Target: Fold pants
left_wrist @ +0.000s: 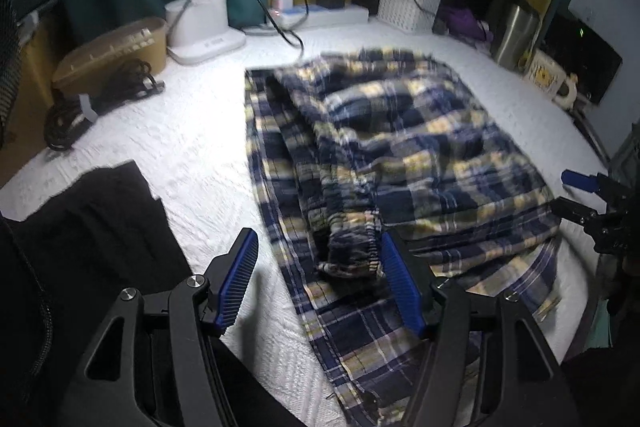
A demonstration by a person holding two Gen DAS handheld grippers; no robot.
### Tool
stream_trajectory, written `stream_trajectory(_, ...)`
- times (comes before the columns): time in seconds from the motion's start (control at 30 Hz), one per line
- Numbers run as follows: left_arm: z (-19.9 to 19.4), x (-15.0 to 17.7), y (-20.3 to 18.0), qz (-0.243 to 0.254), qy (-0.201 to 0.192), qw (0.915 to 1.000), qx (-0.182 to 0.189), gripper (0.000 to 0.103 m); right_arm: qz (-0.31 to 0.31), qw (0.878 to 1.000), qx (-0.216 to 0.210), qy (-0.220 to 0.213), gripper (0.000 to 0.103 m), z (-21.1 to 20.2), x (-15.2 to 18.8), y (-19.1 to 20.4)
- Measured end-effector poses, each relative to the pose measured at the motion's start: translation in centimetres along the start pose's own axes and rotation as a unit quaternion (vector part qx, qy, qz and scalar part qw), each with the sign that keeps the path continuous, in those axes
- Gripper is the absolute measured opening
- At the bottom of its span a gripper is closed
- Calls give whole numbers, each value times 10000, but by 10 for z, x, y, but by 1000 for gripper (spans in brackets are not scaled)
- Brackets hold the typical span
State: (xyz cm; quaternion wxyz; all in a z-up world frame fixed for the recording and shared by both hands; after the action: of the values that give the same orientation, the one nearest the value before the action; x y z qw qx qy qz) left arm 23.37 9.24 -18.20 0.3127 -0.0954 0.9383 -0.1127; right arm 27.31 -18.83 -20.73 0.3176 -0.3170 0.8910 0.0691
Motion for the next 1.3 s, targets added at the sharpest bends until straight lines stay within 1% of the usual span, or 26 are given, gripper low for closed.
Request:
stream_trajectory(0.13,-10,-20,1,-120,-313,9994,25,65,224,9997,65,-86,87,-5,-7,-23)
stream_trajectory(0.27,-4,-38,-2,-185,-338,9992,121,65,328,9992,135,-158,87,-3,-17,-37)
stream_trajectory(0.4,16,-52,-5,-217,-213,9993,226,65,338,9992,133,-190,87,3,-29,-44)
stream_trajectory(0.47,27,-56,-3,-294,-154,9993,196,66,327,9992,107,-204,87,8,-35,-45)
stream_trajectory(0.63,50,-60,4,-466,56,9987,210,70,318,9993,65,-161,87,22,-46,-51)
stream_trajectory(0.73,62,-62,10,-580,247,9979,170,71,368,9992,40,-158,87,30,-51,-56)
stream_trajectory(0.8,66,-64,12,-633,303,9974,175,77,416,9990,10,-153,87,35,-54,-59)
stream_trajectory(0.97,72,-67,7,-451,319,9983,166,83,381,9992,-79,-118,87,52,-65,-62)
stream_trajectory(1.07,73,-68,3,-450,337,9982,215,83,367,9990,-188,-146,87,62,-75,-58)
stream_trajectory(1.3,77,-65,-12,-52,326,9993,170,83,267,9981,-514,-188,87,84,-94,-43)
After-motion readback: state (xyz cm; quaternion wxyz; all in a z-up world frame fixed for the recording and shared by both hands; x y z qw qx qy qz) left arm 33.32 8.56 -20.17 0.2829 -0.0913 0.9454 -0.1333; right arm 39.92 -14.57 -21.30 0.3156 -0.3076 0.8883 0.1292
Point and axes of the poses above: each gripper's, at about its wrist camera, not at the fingertips, and z roughly the way its jaws point, y to its left, x to its underside, the point moved 8 cm from there along z, roughly the way its jaws point, and after that the axes turned 13 degrees about -z, right-handed, at the moved point
